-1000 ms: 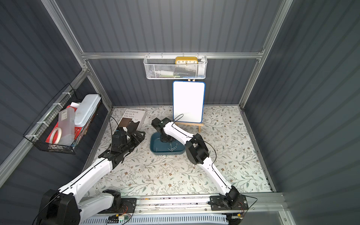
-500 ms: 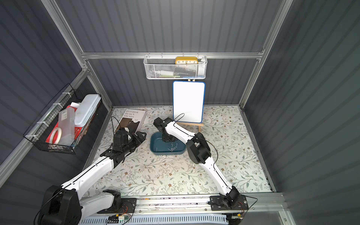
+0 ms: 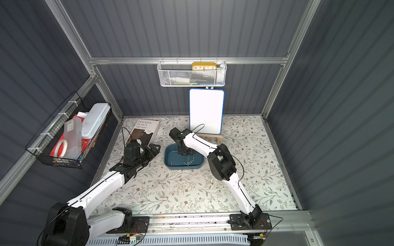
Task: Take out the screws from the storage box
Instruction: Pick up the screw from the storage box.
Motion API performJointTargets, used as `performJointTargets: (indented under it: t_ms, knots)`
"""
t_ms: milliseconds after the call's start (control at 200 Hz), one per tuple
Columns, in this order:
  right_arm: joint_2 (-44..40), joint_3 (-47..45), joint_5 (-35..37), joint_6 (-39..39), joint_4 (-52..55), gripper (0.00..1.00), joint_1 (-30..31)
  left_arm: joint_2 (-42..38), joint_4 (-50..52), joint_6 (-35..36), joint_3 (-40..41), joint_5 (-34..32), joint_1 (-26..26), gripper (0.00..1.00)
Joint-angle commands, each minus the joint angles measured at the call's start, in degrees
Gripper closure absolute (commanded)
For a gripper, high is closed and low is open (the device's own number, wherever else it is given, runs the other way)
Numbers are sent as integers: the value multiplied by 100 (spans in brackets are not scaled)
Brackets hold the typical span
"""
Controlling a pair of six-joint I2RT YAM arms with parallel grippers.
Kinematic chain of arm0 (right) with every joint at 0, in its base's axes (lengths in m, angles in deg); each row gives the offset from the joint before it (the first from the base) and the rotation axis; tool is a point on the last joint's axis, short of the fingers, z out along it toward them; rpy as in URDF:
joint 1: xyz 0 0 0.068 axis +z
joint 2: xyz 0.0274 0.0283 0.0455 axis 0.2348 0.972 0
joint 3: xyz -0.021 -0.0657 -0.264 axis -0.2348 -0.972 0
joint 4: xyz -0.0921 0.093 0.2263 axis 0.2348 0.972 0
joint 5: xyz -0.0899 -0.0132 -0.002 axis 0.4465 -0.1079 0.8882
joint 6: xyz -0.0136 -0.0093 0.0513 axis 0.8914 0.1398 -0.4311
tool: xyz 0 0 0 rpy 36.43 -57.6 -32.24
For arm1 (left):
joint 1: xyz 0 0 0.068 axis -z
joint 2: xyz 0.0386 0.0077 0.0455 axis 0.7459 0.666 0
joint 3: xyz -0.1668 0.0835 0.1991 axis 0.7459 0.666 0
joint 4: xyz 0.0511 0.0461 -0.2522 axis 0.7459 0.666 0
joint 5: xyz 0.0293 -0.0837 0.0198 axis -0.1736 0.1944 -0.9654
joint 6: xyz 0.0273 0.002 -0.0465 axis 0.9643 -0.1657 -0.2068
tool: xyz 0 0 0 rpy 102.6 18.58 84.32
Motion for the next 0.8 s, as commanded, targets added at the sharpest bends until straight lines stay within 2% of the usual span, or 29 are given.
performJointTargets:
  t_ms: [0, 360, 795]
  knots:
    - [-241, -296, -63, -227, -134, 65, -10, 38, -26, 110, -78, 77, 11, 8]
    - [-130, -354, -115, -341, -251, 65, 15, 33, -30, 128, -66, 68, 12, 7]
    - [151, -336, -201, -447, -185, 71, 33, 78, -52, 130, -62, 46, 11, 7]
